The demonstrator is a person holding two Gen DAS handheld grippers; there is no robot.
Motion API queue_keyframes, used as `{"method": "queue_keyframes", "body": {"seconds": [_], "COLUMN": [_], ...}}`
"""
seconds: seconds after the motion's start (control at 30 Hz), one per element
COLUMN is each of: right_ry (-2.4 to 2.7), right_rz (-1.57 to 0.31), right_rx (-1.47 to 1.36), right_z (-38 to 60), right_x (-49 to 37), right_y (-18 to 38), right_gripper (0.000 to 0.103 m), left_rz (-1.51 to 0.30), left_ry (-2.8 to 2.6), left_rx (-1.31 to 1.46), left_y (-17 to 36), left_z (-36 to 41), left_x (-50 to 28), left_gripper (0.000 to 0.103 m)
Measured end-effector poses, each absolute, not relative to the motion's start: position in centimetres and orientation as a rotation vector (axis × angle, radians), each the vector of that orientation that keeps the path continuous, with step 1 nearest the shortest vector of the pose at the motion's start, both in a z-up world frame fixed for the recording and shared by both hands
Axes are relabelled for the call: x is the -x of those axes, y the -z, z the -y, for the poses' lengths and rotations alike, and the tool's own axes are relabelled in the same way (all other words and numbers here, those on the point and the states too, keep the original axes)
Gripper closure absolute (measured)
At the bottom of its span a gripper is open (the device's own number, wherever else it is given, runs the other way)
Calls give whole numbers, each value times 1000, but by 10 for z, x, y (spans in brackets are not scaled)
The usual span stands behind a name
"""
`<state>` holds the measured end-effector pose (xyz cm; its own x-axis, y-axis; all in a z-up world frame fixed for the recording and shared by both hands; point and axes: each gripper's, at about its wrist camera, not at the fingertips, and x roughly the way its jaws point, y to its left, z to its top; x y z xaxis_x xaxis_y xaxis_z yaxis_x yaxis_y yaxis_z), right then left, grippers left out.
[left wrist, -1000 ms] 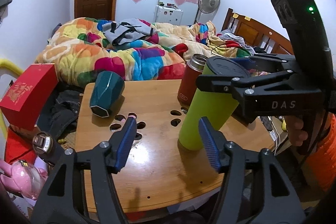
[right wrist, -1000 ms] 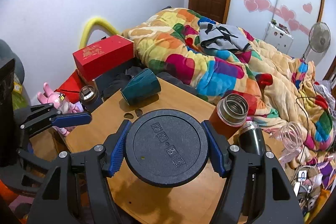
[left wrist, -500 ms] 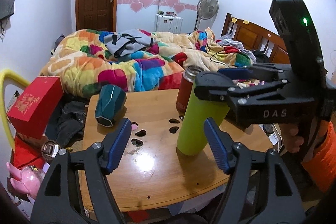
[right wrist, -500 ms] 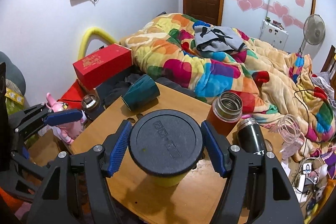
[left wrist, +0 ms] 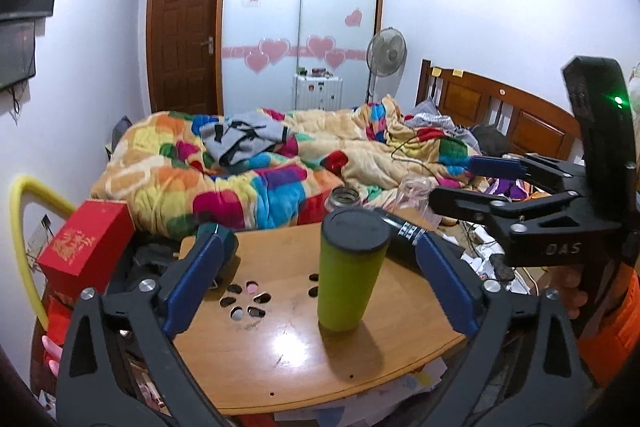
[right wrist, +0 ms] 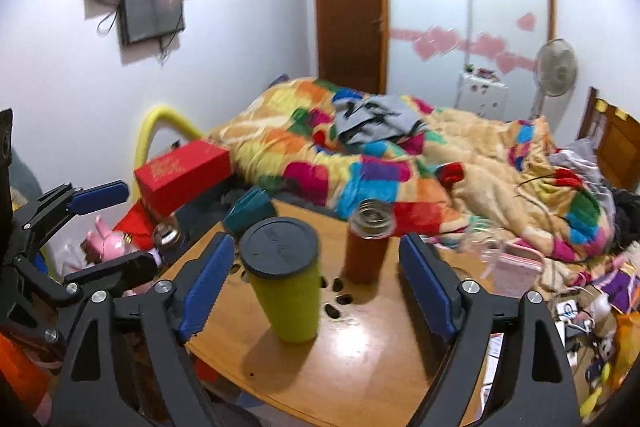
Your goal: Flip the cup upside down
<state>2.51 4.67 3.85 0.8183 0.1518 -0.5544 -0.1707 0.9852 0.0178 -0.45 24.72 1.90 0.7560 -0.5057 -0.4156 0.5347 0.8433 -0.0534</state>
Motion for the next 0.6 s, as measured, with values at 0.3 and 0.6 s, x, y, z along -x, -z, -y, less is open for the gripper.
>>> {"method": "queue_keyframes", "body": {"seconds": [0.3,0.6], "right_ry": [-28,4], "right_rz": [-509,-480], "right_rx": [-13,-28], "right_z": [-20,-16], "right_x": [22,36], "right_y": [-48,-41], "right_gripper": [0,0], "left_rz": [-373,-377], "left_ry": [510,519], "left_rx": [-70,-35], "left_y": [-27,-23], "left_z": [-239,-238], "left_x": [27,28], "left_gripper": [0,0]}}
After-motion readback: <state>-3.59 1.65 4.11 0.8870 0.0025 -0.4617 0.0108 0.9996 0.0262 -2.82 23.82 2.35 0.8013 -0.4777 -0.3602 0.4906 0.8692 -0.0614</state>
